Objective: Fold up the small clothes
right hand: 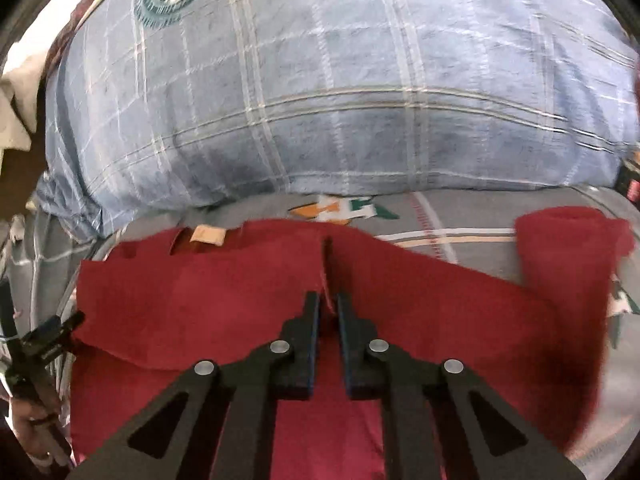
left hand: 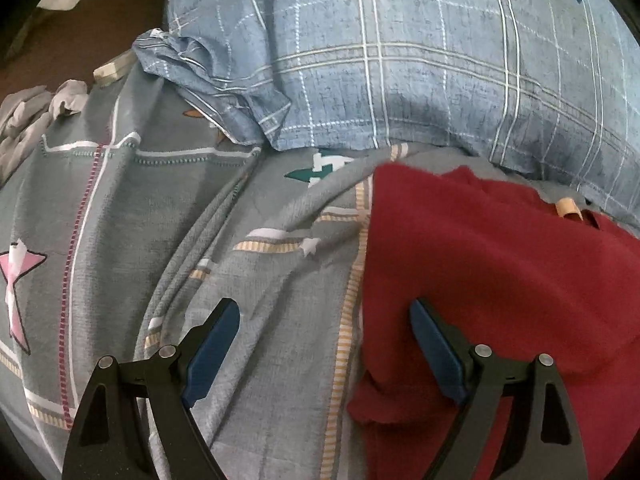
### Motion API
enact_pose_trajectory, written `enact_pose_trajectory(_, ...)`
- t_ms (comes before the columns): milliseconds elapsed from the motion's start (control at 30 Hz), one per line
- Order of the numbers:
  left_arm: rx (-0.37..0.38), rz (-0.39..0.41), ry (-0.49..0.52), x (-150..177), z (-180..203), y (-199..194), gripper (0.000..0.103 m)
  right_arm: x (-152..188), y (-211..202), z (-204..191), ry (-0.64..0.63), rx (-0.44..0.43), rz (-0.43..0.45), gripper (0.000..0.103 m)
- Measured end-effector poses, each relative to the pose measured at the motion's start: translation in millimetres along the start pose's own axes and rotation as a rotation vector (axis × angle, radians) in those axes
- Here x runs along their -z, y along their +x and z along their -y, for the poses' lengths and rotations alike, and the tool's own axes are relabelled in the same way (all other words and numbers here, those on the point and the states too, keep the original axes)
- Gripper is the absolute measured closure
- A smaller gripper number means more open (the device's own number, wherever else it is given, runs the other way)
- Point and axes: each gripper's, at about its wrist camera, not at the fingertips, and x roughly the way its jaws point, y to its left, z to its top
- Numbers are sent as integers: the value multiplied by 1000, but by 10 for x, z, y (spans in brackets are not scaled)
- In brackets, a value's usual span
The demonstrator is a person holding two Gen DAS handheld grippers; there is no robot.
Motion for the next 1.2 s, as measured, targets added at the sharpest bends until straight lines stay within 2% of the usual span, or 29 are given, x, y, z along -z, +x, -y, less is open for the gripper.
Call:
enact_pose_trajectory(100,-7,13,10,12,22,-31,16,45,94,61,-11,49,-51,95)
enact_pose_trajectory(133,7,19,5,17,15,-62,16,64,113,60,-11,53,-68,91)
enact_pose_trajectory(200,47,33,-12,5,-3,-122,16,70,27,38,1,72,-54,81)
enact_pose_trajectory(233,59,39,-19,0,-7,-143,16,68,-56,17,7,69,-29,67)
enact_pose_trajectory(267,67,45,-23,-2,-14,-162,16,66,-164,-24,6,50,3,59)
enact_pose_trajectory(333,79,54,-22,2,-21,-186,16,56,-293,-122,-5,19,40,55)
enact_pose_trajectory(400,80,47,-12,15,-9,-171,16,36,-327,-273,-34,-30,46,54)
enact_pose_trajectory(467,78,25,-4,25,-12,-123,16,4,-203,-399,-47,-68,16,54)
enact_pose_trajectory(567,80,2,0,3,3,-44,16,-17,45,-522,-60,-56,-22,54)
enact_pose_trajectory(733,84,-9,-2,-33,11,22,16,-17,451,-497,3,-20,-72,55)
enact_pose_trajectory(800,86,-10,-3,-42,10,26,16,-28,467,-499,-6,-10,-44,55)
enact_pose_trajectory(900,99,-4,-9,-57,4,-7,16,-62,473,-522,-9,-2,-64,54)
enact_pose_trajectory(1000,127,7,-23,-58,-19,-66,16,-15,289,-559,-30,-19,-47,54)
enact_pose_trajectory(1100,140,21,-16,-53,-3,-126,16,79,124,-571,-72,18,-27,50)
enact_pose_trajectory(1200,150,23,0,-42,46,-152,16,180,225,-503,-71,39,-75,47)
